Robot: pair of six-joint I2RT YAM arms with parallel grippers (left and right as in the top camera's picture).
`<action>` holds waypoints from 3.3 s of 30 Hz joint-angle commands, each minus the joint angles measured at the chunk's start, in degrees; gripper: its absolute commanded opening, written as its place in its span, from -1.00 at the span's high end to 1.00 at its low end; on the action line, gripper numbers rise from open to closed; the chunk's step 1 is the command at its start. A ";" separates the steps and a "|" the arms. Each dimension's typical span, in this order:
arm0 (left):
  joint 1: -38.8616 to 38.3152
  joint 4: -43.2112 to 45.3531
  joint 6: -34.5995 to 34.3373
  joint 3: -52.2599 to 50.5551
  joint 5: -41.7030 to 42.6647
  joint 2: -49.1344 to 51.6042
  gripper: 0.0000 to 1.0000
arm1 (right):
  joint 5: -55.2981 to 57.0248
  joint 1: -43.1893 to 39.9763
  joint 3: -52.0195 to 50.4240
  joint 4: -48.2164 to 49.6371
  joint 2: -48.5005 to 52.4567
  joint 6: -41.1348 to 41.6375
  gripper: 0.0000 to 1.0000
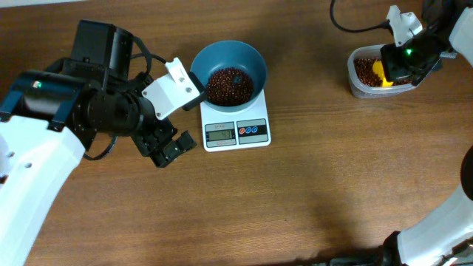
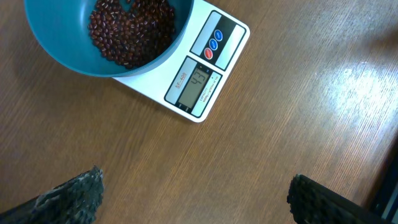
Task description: Scoop item into bowl and weigh 50g on scale
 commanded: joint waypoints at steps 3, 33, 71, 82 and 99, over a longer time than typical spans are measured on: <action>-0.17 0.07 -0.90 0.98 0.24 0.24 -0.98 | -10.86 -4.63 0.42 0.50 0.68 3.50 0.92; -0.17 0.07 -0.90 0.98 0.24 0.24 -0.97 | -55.93 12.15 4.68 4.02 0.61 8.26 0.92; -0.17 0.04 -0.90 0.98 0.24 0.24 -0.98 | -7.28 35.82 12.20 4.28 -4.46 -3.61 0.92; -0.17 0.07 -0.90 0.98 0.24 0.24 -0.97 | -8.57 36.17 12.68 4.48 -5.18 -3.61 0.92; -0.17 0.07 -0.90 0.98 0.24 0.24 -0.98 | 3.23 39.87 12.68 4.90 -4.96 -6.84 0.92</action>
